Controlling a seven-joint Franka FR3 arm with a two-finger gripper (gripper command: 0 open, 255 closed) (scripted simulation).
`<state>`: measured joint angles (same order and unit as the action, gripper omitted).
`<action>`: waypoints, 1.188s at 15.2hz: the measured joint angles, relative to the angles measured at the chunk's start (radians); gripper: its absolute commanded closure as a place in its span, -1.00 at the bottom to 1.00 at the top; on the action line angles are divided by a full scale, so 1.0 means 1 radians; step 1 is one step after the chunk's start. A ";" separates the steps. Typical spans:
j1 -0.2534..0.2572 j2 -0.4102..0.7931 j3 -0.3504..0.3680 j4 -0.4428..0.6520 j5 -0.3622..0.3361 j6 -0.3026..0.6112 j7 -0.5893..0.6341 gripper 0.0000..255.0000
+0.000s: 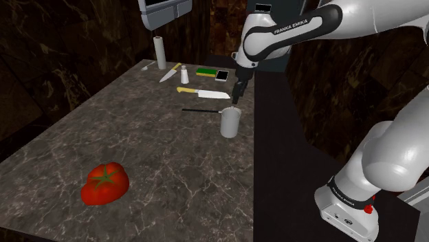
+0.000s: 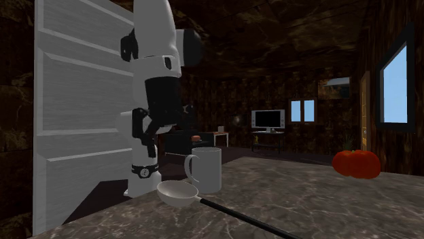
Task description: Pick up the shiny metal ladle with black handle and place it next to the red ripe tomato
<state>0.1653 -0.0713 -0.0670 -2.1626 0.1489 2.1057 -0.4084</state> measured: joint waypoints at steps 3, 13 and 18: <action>0.015 0.110 0.012 0.084 0.012 0.035 -0.052 -1.00; 0.046 0.379 0.057 0.314 0.023 0.099 -0.156 -1.00; 0.049 0.414 0.061 0.293 0.029 0.156 -0.164 -1.00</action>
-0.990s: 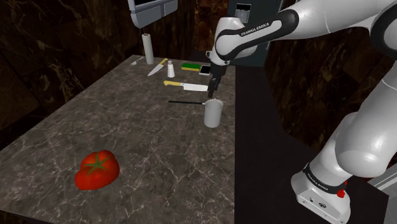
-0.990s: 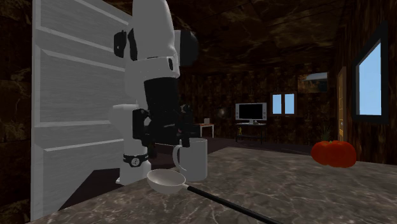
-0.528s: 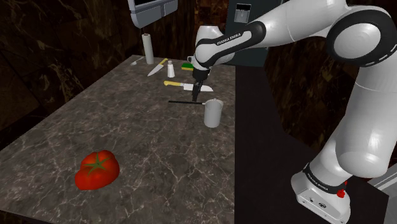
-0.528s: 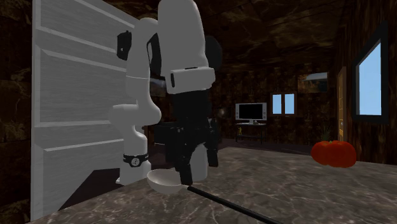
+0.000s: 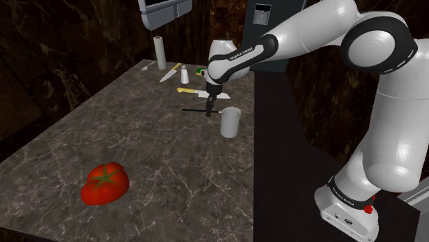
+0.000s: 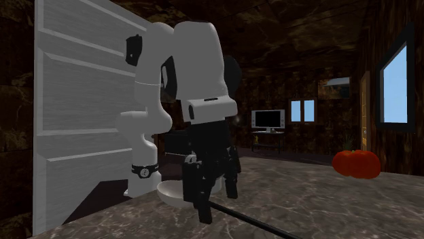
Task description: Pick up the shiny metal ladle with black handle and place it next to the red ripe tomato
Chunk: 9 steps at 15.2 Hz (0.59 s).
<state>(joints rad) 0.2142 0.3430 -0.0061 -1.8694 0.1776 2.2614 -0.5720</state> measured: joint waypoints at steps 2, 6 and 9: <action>0.001 0.006 0.001 0.000 0.000 0.006 0.001 -1.00; 0.002 0.008 0.001 0.001 0.000 0.007 0.001 -1.00; 0.001 0.007 0.000 0.002 0.000 0.008 0.001 1.00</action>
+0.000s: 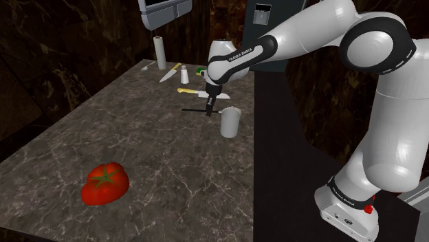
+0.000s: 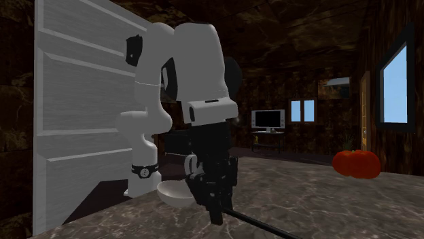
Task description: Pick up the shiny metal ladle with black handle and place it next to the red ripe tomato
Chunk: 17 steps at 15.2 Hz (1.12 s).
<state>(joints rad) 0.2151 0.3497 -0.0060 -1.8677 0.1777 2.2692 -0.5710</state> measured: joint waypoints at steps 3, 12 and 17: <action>0.000 0.001 0.000 0.001 0.000 -0.001 0.000 1.00; 0.001 -0.019 -0.001 0.015 -0.004 -0.036 0.006 1.00; 0.001 -0.050 -0.003 0.039 -0.010 -0.090 0.016 1.00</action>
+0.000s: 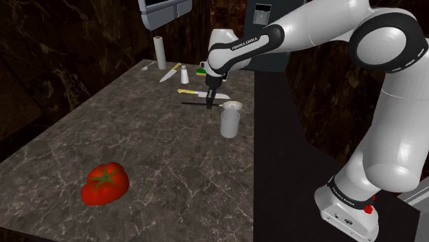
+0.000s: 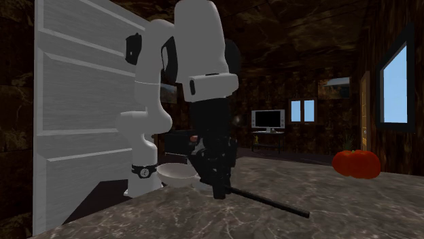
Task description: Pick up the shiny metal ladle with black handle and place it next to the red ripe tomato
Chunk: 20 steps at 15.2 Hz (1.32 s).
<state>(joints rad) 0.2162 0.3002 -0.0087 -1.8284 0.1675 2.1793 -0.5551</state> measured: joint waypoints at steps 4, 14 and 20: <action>0.001 -0.022 -0.001 0.024 -0.005 -0.045 0.009 1.00; -0.001 -0.061 -0.004 0.108 -0.015 -0.167 0.025 1.00; 0.000 -0.075 -0.004 0.168 -0.020 -0.240 0.038 1.00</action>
<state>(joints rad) 0.2161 0.2252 -0.0130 -1.6606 0.1478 1.9390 -0.5167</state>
